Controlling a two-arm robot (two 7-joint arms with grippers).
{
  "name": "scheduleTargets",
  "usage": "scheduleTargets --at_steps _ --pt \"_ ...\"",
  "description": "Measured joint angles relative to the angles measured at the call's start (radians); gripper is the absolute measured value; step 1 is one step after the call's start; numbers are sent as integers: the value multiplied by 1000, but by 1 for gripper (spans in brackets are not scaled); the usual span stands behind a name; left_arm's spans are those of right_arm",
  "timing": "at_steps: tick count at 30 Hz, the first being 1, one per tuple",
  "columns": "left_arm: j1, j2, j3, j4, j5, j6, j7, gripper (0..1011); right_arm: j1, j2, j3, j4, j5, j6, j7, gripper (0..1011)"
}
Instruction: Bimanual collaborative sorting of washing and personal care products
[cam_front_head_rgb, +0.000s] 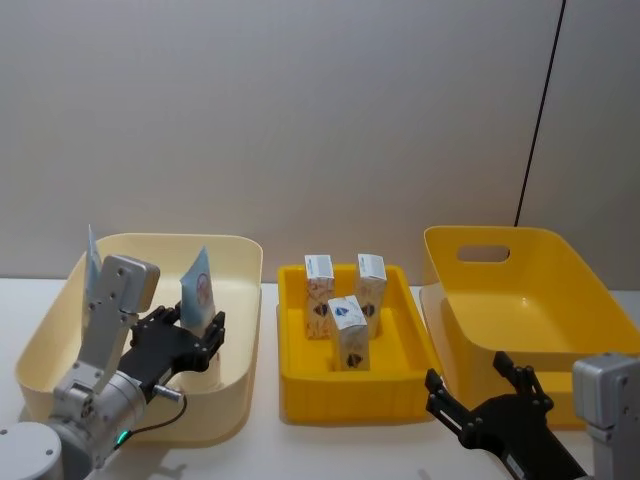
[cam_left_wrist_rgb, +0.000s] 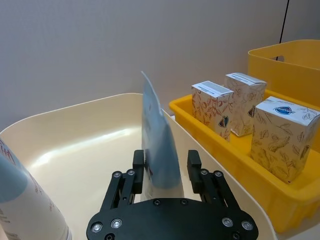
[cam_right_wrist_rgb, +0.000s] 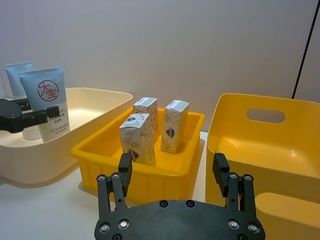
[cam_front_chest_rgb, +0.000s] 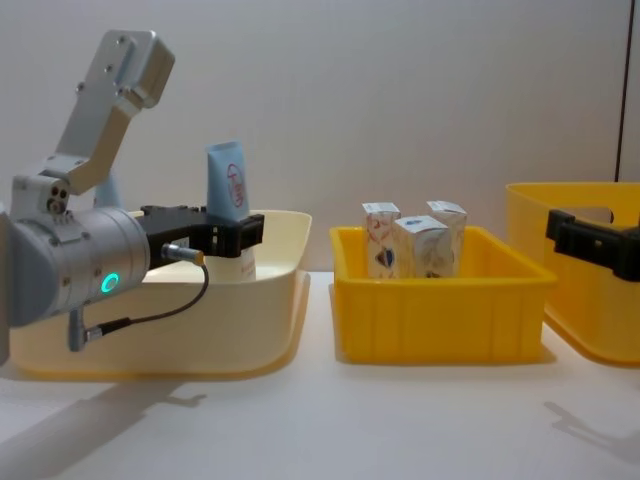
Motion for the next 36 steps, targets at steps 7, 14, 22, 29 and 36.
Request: scheduleTargets --at_steps 7,14,22,29,36 --pt "-3 -3 1 4 2 0 -1 361 0 0 0 0 0 0 0 1004" --pt "-1 0 -3 3 2 -5 -10 278 0 0 0 0 0 0 0 1004" --pt "9 13 -22 -8 -6 -55 -41 266 0 0 0 0 0 0 0 1004" --pt "20 28 -50 -26 -36 -124 -91 267 0 0 0 0 0 0 0 1003" --pt "30 43 -82 -46 -95 -190 -177 266 0 0 0 0 0 0 0 1004"
